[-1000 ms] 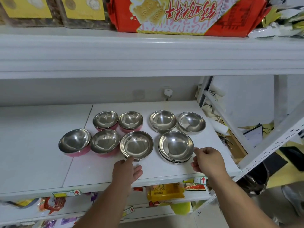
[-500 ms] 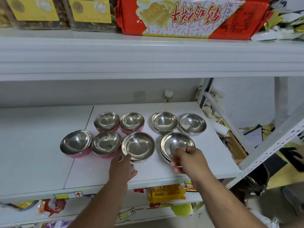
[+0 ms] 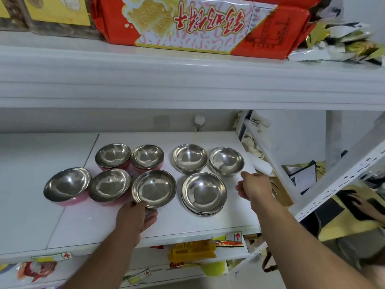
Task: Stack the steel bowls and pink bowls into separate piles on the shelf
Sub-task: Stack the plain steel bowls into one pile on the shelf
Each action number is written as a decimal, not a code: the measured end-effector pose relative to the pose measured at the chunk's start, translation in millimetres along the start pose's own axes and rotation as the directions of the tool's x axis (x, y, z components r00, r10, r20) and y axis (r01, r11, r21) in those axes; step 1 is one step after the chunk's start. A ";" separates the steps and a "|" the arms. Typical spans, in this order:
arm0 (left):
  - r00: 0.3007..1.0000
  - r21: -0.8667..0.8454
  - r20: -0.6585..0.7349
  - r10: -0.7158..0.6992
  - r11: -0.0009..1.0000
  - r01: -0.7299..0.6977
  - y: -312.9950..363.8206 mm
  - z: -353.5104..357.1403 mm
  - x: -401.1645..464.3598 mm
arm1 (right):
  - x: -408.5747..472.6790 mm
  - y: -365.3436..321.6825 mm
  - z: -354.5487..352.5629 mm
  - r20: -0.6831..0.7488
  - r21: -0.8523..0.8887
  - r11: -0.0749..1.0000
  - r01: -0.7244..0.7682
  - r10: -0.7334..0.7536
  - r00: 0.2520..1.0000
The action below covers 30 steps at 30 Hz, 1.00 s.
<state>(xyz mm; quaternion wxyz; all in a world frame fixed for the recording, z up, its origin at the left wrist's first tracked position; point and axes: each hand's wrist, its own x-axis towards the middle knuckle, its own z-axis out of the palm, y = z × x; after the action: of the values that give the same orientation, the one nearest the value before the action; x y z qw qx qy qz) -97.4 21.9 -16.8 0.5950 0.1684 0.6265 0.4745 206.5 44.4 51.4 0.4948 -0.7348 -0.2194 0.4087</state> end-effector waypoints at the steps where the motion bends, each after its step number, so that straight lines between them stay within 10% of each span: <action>1: 1.000 0.008 -0.017 0.008 1.000 -0.008 0.3 1.9 -1.5 | 12.6 0.7 0.5 0.002 0.008 1.000 -0.025 0.025 1.000; 11: 0.994 -0.007 -0.064 0.086 0.996 -0.086 18.3 16.3 -35.2 | 98.4 4.9 19.3 0.266 -0.049 0.975 -0.219 0.224 0.938; 30: 0.983 0.288 0.049 0.175 0.940 -0.181 59.6 49.3 -63.8 | 48.2 -21.8 -32.2 0.047 -0.009 1.000 -0.010 0.011 0.999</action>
<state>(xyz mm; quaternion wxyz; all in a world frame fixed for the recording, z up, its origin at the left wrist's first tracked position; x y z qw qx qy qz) -58.8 21.2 75.7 0.5255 0.3156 0.6649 0.4267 262.0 70.8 58.3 0.4840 -0.7285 -0.2289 0.4275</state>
